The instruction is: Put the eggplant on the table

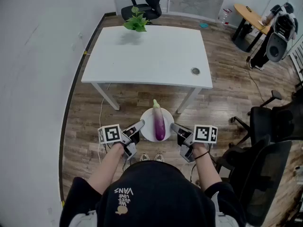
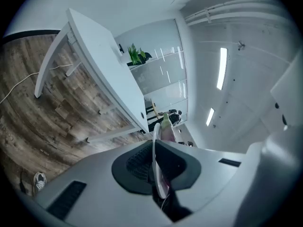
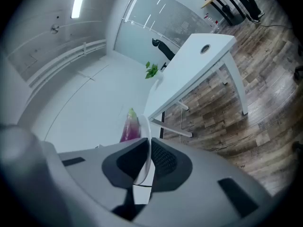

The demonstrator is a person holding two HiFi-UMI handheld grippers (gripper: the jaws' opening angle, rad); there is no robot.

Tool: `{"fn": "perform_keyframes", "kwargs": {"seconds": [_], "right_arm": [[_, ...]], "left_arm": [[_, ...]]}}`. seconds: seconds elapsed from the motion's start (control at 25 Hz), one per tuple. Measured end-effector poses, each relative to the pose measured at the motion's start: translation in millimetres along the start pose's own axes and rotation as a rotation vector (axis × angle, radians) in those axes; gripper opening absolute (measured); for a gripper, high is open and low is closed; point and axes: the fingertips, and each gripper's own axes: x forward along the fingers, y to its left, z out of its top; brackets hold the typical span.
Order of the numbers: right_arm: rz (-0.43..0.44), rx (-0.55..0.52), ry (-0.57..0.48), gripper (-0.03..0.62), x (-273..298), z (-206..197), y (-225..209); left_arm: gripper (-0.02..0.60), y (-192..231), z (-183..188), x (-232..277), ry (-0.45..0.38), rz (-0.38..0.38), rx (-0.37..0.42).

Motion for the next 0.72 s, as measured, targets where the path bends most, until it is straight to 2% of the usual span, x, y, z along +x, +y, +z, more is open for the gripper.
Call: {"fn": "perform_keyframes", "kwargs": {"seconds": [0.72], "right_arm": [[0.018,0.021,0.006,0.035,4.2,9.7,-4.7]], "left_arm": [[0.026,3.4,6.0,7.2,-0.015,0.001,-0.004]]}}
